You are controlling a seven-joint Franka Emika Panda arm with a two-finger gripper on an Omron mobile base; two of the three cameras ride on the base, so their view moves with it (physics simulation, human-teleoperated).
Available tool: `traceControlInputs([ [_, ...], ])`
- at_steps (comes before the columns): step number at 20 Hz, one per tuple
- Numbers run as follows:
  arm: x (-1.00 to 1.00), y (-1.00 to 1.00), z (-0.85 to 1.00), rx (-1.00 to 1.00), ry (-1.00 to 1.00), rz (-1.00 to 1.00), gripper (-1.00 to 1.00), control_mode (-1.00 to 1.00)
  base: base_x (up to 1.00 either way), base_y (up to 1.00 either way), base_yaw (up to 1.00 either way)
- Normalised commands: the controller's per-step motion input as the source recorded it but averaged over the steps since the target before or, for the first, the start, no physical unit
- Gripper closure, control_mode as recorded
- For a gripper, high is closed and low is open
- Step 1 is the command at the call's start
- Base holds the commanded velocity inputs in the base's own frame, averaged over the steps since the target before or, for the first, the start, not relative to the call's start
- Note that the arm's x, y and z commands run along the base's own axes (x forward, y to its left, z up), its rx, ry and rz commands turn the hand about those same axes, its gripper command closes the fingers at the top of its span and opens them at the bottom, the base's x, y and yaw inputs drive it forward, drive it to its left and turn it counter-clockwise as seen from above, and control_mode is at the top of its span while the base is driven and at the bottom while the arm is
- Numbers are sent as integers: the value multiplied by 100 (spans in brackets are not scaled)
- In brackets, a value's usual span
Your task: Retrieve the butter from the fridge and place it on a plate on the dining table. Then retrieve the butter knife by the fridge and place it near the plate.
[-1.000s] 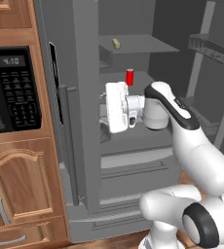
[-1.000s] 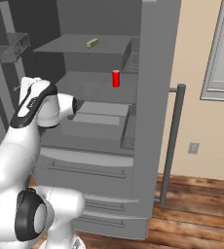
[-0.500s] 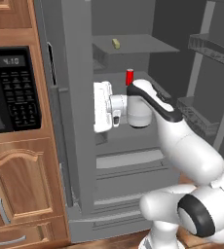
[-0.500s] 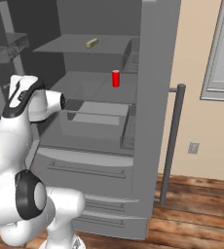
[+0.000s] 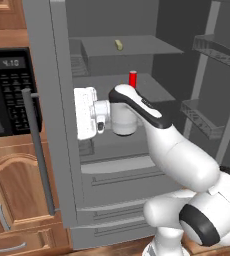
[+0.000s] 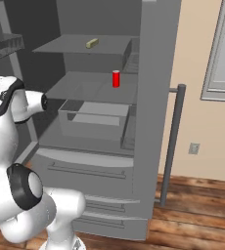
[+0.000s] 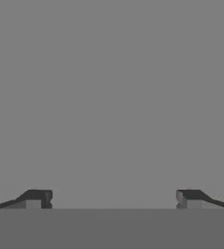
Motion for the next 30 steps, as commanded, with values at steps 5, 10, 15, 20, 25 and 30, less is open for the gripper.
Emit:
traceControlInputs([
  [5,0,27,0,0,8,-2,-100,-100,0,0,0],
  [10,0,-15,0,-2,1,0,-100,-100,0,0,0],
  [15,-3,-58,0,-16,-8,0,-100,-100,0,0,0],
  [20,-32,-99,-3,-24,-18,16,-100,-100,0,0,0],
  [25,-86,-100,-19,-36,-25,21,-100,-100,0,0,0],
  [30,-77,-100,-29,-55,-16,28,-100,-100,0,0,0],
])
